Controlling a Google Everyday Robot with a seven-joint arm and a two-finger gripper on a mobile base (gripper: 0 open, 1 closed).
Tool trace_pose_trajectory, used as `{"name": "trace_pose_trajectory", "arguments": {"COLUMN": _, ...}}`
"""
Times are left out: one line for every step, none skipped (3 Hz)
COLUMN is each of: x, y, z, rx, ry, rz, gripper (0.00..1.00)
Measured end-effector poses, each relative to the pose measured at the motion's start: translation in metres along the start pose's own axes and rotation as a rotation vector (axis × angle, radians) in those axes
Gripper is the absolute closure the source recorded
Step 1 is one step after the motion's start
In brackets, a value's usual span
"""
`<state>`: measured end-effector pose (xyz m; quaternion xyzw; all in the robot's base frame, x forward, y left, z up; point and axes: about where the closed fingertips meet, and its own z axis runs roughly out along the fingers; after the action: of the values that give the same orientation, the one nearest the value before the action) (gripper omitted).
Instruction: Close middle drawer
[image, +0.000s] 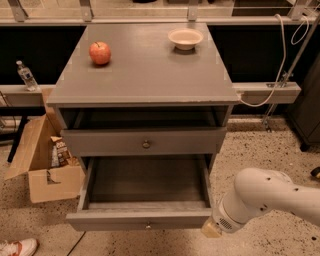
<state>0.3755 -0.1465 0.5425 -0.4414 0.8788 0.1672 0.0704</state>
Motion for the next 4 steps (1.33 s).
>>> {"name": "trace_pose_trajectory", "arguments": {"x": 0.0, "y": 0.0, "z": 0.0, "rx": 0.0, "ry": 0.0, "rz": 0.0, "gripper": 1.0}}
{"name": "trace_pose_trajectory", "arguments": {"x": 0.0, "y": -0.004, "z": 0.01, "rx": 0.018, "ry": -0.006, "rz": -0.004, "gripper": 1.0}}
{"name": "trace_pose_trajectory", "arguments": {"x": 0.0, "y": -0.019, "z": 0.045, "rx": 0.04, "ry": -0.017, "rz": -0.017, "gripper": 1.0}}
{"name": "trace_pose_trajectory", "arguments": {"x": -0.001, "y": -0.025, "z": 0.063, "rx": 0.052, "ry": -0.032, "rz": -0.018, "gripper": 1.0}}
